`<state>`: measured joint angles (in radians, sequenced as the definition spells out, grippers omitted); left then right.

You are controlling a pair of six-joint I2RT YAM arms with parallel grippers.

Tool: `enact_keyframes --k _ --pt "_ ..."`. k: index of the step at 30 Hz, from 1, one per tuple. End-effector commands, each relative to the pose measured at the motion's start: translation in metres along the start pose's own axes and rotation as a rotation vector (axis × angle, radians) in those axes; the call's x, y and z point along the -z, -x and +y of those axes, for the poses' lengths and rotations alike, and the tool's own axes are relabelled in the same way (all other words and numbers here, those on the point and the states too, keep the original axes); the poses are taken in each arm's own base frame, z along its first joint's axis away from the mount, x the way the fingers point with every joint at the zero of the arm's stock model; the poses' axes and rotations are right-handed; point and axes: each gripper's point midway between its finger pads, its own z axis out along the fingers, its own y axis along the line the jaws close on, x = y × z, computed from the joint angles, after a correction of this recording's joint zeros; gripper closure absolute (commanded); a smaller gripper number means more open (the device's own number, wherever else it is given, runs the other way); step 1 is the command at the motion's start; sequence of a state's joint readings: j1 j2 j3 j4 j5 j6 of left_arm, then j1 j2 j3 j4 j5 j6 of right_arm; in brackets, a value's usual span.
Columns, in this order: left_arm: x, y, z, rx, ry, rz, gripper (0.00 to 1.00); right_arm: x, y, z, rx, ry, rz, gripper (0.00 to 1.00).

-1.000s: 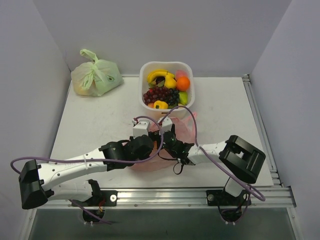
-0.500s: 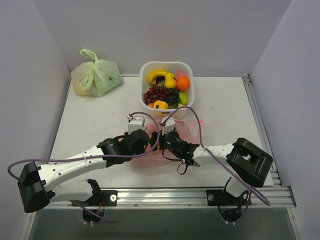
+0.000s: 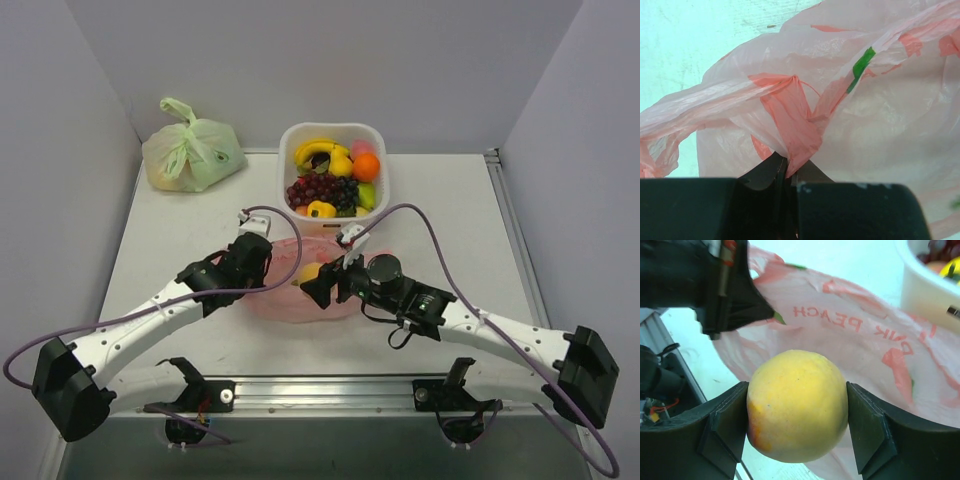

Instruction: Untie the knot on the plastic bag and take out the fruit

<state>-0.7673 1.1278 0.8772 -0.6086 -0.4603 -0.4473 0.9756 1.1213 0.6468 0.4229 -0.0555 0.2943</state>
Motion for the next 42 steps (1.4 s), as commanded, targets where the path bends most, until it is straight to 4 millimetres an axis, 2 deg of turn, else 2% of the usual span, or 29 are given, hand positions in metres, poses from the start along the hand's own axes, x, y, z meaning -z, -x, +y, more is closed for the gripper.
enact_keyframes --k 1,4,7,8,9,10,12,14,15,17,22,23,24,25,27,28,29,30,31,32,33,34,35,36,37,38,39,41,42 --pt "0.007 0.012 0.002 -0.050 -0.041 -0.052 1.00 0.026 0.050 0.014 0.076 0.048 -0.049 0.94" --pt "0.002 0.000 0.003 -0.064 -0.057 -0.045 1.00 0.040 0.089 0.003 0.102 -0.005 -0.098 0.94" --pt "0.002 -0.010 -0.008 -0.080 -0.147 -0.048 1.00 0.046 0.122 -0.022 0.127 -0.090 -0.118 0.94" --pt "0.004 -0.007 -0.012 -0.089 -0.177 -0.074 1.00 0.046 0.130 -0.029 0.131 -0.117 -0.124 0.94" --pt "0.005 -0.009 -0.014 -0.098 -0.195 -0.073 1.00 0.041 0.132 -0.049 0.130 -0.173 -0.108 0.94" --pt "0.007 -0.008 -0.018 -0.103 -0.221 -0.076 1.00 0.041 0.146 -0.057 0.129 -0.203 -0.131 0.94" --pt "0.009 -0.005 -0.020 -0.119 -0.241 -0.091 1.00 0.028 0.148 -0.080 0.120 -0.256 -0.105 0.94" --pt "0.011 -0.003 -0.024 -0.123 -0.267 -0.095 1.00 0.023 0.167 -0.099 0.104 -0.295 -0.125 0.93" --pt "0.012 -0.002 -0.025 -0.116 -0.277 -0.097 1.00 0.009 0.163 -0.107 0.103 -0.301 -0.097 0.93" --pt "0.013 -0.002 -0.031 -0.096 -0.322 -0.091 1.00 -0.002 0.169 -0.122 0.103 -0.328 -0.094 0.93" --pt "0.015 -0.001 -0.035 -0.071 -0.371 -0.087 1.00 -0.048 0.182 -0.159 0.113 -0.380 -0.101 0.91" --pt "0.014 0.000 -0.033 -0.063 -0.369 -0.087 1.00 -0.055 0.182 -0.164 0.110 -0.383 -0.102 0.91" --pt "0.016 0.001 -0.034 -0.061 -0.379 -0.092 1.00 -0.070 0.171 -0.177 0.101 -0.392 -0.075 0.91" --pt "0.016 0.001 -0.035 -0.055 -0.389 -0.092 1.00 -0.076 0.188 -0.178 0.115 -0.387 -0.116 0.91" --pt "0.016 0.002 -0.034 -0.045 -0.394 -0.095 1.00 -0.099 0.183 -0.190 0.126 -0.389 -0.103 0.90" --pt "0.016 0.002 -0.034 -0.044 -0.396 -0.094 1.00 -0.105 0.198 -0.191 0.137 -0.389 -0.132 0.89" --pt "0.016 0.002 -0.034 -0.042 -0.403 -0.096 1.00 -0.112 0.201 -0.193 0.146 -0.387 -0.138 0.87" --pt "0.016 0.002 -0.034 -0.040 -0.404 -0.094 1.00 -0.127 0.193 -0.200 0.148 -0.388 -0.122 0.85" --pt "0.016 0.002 -0.034 -0.039 -0.407 -0.093 1.00 -0.133 0.194 -0.205 0.154 -0.392 -0.127 0.84" --pt "0.016 0.003 -0.034 -0.037 -0.408 -0.095 1.00 -0.138 0.209 -0.205 0.163 -0.395 -0.162 0.79" --pt "0.015 0.002 -0.033 -0.034 -0.407 -0.092 1.00 -0.152 0.201 -0.213 0.164 -0.401 -0.152 0.76" --pt "0.015 0.002 -0.034 -0.035 -0.412 -0.092 1.00 -0.157 0.204 -0.217 0.166 -0.408 -0.160 0.73" --pt "0.015 0.002 -0.034 -0.033 -0.412 -0.090 1.00 -0.161 0.219 -0.219 0.177 -0.417 -0.191 0.61" --pt "0.014 0.001 -0.034 -0.033 -0.410 -0.087 1.00 -0.172 0.212 -0.227 0.175 -0.428 -0.176 0.52" --pt "0.014 0.002 -0.034 -0.032 -0.415 -0.087 1.00 -0.176 0.213 -0.232 0.174 -0.439 -0.177 0.29" --pt "0.013 0.001 -0.034 -0.030 -0.415 -0.085 1.00 -0.177 0.225 -0.233 0.176 -0.453 -0.203 0.20" --pt "0.013 0.001 -0.034 -0.029 -0.413 -0.084 1.00 -0.183 0.217 -0.239 0.168 -0.464 -0.187 0.14" --pt "0.012 0.001 -0.033 -0.029 -0.411 -0.085 1.00 -0.183 0.221 -0.240 0.167 -0.466 -0.195 0.01" --pt "0.011 0.001 -0.033 -0.028 -0.409 -0.083 1.00 -0.182 0.221 -0.239 0.167 -0.466 -0.192 0.00"
